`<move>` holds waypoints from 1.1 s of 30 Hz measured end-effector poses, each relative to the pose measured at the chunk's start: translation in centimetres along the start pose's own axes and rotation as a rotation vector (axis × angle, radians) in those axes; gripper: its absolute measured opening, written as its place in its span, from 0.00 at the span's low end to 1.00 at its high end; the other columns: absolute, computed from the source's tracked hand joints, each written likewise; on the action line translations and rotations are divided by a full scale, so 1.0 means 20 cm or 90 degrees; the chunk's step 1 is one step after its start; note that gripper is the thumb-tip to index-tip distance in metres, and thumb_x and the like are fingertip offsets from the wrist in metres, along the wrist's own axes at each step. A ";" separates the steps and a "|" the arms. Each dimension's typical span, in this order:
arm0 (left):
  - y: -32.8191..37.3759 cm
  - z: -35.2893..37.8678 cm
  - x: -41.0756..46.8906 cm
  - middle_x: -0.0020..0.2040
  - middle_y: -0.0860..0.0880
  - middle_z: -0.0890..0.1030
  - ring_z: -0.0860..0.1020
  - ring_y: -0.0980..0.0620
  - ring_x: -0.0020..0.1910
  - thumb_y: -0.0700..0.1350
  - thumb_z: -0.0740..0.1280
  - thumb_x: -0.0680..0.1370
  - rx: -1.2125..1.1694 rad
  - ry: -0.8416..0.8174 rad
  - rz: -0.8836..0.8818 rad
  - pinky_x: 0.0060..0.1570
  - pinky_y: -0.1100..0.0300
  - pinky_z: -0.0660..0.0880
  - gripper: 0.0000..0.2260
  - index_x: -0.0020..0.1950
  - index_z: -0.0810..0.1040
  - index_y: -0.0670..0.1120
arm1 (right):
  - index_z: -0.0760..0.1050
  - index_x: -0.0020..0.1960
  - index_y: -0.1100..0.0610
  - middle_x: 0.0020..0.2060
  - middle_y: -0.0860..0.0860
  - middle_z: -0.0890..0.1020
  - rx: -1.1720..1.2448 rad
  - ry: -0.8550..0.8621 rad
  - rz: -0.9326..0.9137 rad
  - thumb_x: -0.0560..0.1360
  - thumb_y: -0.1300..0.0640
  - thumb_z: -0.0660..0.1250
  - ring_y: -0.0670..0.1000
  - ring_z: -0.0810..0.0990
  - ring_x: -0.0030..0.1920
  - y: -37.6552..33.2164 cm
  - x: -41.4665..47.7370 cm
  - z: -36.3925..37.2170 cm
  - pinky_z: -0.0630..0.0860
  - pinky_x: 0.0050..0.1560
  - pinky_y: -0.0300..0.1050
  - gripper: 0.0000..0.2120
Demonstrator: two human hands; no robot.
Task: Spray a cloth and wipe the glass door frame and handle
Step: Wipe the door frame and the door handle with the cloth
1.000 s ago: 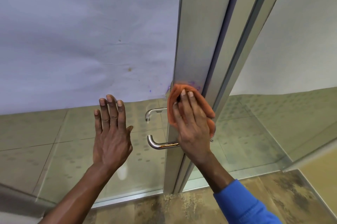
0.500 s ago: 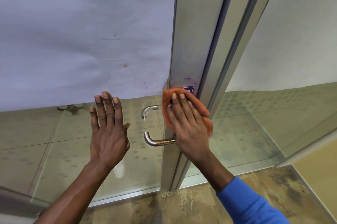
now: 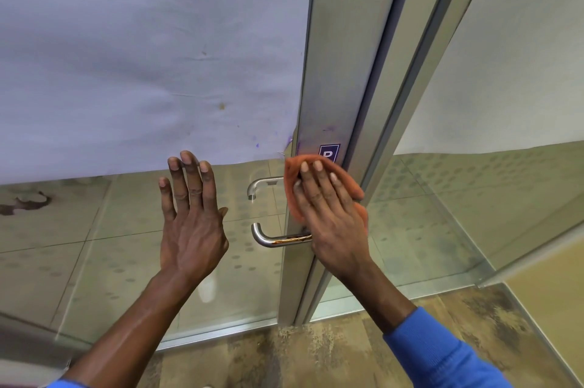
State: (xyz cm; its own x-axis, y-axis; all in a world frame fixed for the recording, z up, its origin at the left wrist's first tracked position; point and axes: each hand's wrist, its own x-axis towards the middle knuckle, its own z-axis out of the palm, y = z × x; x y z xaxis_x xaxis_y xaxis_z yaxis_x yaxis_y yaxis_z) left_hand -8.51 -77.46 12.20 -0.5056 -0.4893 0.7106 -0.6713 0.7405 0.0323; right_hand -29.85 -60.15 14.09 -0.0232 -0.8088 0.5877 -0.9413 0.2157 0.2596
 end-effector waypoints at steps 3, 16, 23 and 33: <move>0.00 0.00 0.00 0.91 0.37 0.32 0.31 0.36 0.91 0.45 0.64 0.83 0.002 0.000 0.001 0.89 0.41 0.31 0.46 0.91 0.36 0.39 | 0.61 0.85 0.64 0.87 0.62 0.53 -0.022 0.014 0.046 0.76 0.64 0.67 0.65 0.56 0.87 0.02 -0.02 -0.03 0.55 0.87 0.62 0.39; 0.00 0.01 0.00 0.91 0.36 0.32 0.32 0.35 0.91 0.45 0.64 0.83 0.019 0.002 -0.002 0.89 0.40 0.32 0.46 0.91 0.37 0.37 | 0.58 0.86 0.64 0.87 0.62 0.53 -0.043 -0.001 0.058 0.76 0.63 0.68 0.66 0.52 0.87 0.00 0.03 -0.09 0.57 0.87 0.63 0.41; 0.02 0.01 0.00 0.91 0.36 0.33 0.32 0.35 0.91 0.43 0.63 0.83 0.024 0.002 -0.008 0.89 0.39 0.32 0.45 0.91 0.38 0.37 | 0.54 0.87 0.65 0.88 0.63 0.49 0.021 0.063 0.151 0.88 0.62 0.40 0.65 0.46 0.88 -0.05 0.23 -0.20 0.49 0.88 0.60 0.28; 0.03 0.00 0.00 0.91 0.36 0.32 0.32 0.35 0.91 0.39 0.76 0.79 0.025 0.013 -0.018 0.89 0.40 0.31 0.55 0.91 0.37 0.38 | 0.54 0.87 0.62 0.87 0.60 0.47 0.005 0.014 0.105 0.86 0.65 0.36 0.64 0.47 0.87 -0.10 0.14 -0.19 0.54 0.87 0.64 0.31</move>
State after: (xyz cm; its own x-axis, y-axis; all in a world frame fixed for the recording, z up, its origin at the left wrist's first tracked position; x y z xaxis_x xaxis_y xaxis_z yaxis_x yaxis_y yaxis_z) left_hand -8.89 -77.10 12.19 -0.4746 -0.5004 0.7242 -0.7064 0.7074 0.0259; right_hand -26.82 -60.78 18.12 -0.1705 -0.7502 0.6389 -0.9278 0.3406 0.1522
